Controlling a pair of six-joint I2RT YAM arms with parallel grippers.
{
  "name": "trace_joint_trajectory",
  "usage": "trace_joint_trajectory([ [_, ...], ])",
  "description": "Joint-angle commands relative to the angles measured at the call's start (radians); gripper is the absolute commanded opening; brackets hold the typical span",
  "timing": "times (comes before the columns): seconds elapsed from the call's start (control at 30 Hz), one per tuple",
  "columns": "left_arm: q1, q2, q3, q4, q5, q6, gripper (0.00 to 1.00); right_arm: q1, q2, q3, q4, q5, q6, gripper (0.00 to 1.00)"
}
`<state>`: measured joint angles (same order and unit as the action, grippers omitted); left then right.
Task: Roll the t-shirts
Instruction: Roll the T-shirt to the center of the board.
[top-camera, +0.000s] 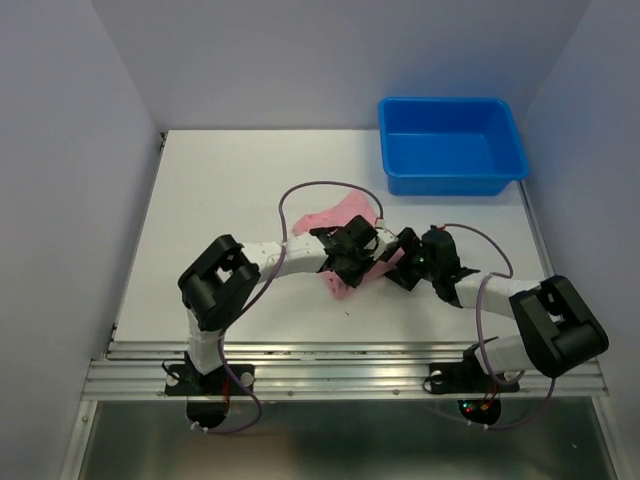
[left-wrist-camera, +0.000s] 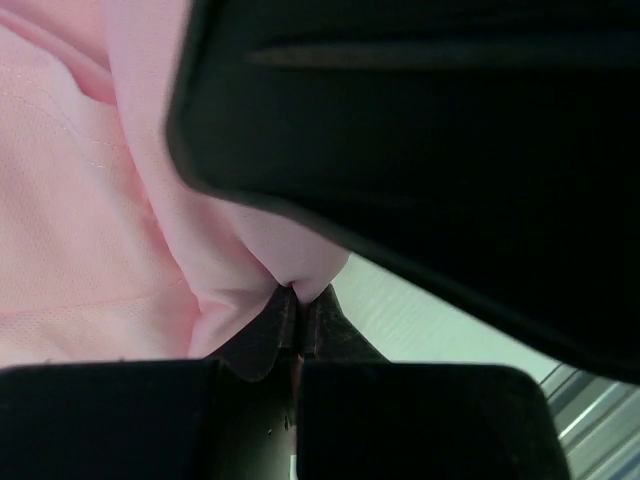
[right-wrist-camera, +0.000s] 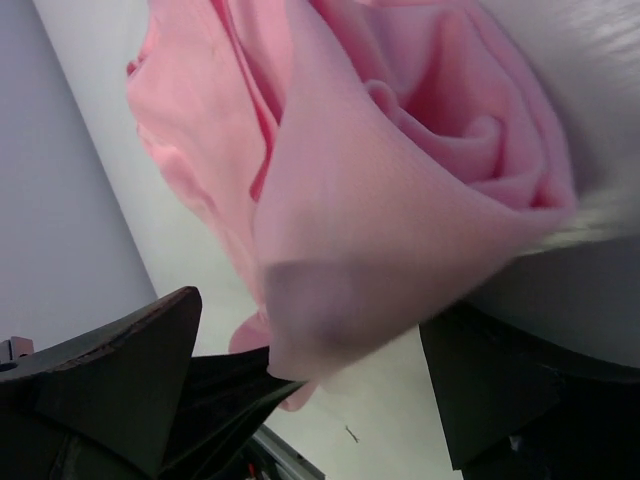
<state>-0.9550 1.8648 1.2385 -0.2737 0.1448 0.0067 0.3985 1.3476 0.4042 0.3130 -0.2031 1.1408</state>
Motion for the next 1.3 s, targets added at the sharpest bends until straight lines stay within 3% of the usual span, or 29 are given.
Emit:
trace_joint_trajectory([
  [0.0, 0.019, -0.067, 0.022, 0.010, 0.139, -0.001, 0.00, 0.003, 0.085, 0.013, 0.176, -0.025, 0.046, 0.92],
  [0.13, 0.042, -0.079, 0.018, 0.021, 0.190, -0.001, 0.00, 0.016, 0.127, 0.018, 0.218, -0.018, 0.071, 0.73],
  [0.2, 0.048, -0.084, 0.015, 0.019, 0.202, -0.030, 0.00, 0.016, 0.122, 0.015, 0.210, -0.002, 0.080, 0.48],
  [0.27, 0.048, -0.090, 0.009, 0.018, 0.197, -0.030, 0.01, 0.016, 0.113, 0.015, 0.193, 0.016, 0.080, 0.33],
  [0.33, 0.048, -0.104, 0.000, 0.013, 0.176, -0.027, 0.29, 0.016, 0.104, 0.021, 0.157, 0.021, 0.076, 0.12],
  [0.37, 0.048, -0.111, -0.007, 0.013, 0.168, -0.025, 0.60, 0.016, 0.099, 0.034, 0.138, 0.022, 0.070, 0.07],
  [0.4, 0.047, -0.122, -0.010, 0.010, 0.154, -0.024, 0.69, 0.016, 0.097, 0.042, 0.120, 0.024, 0.066, 0.03],
  [0.47, 0.036, -0.156, -0.022, 0.007, 0.098, -0.011, 0.81, 0.016, 0.090, 0.056, 0.068, 0.025, 0.063, 0.01],
  [0.7, -0.050, -0.271, -0.108, 0.077, -0.158, 0.047, 0.86, 0.016, 0.076, 0.105, -0.061, 0.028, 0.079, 0.01],
  [0.87, -0.128, -0.282, -0.163, 0.126, -0.272, 0.124, 0.87, 0.016, 0.070, 0.131, -0.107, 0.019, 0.100, 0.01],
  [1.27, -0.186, -0.211, -0.151, 0.122, -0.376, 0.108, 0.82, 0.016, 0.082, 0.153, -0.134, -0.045, 0.181, 0.01],
])
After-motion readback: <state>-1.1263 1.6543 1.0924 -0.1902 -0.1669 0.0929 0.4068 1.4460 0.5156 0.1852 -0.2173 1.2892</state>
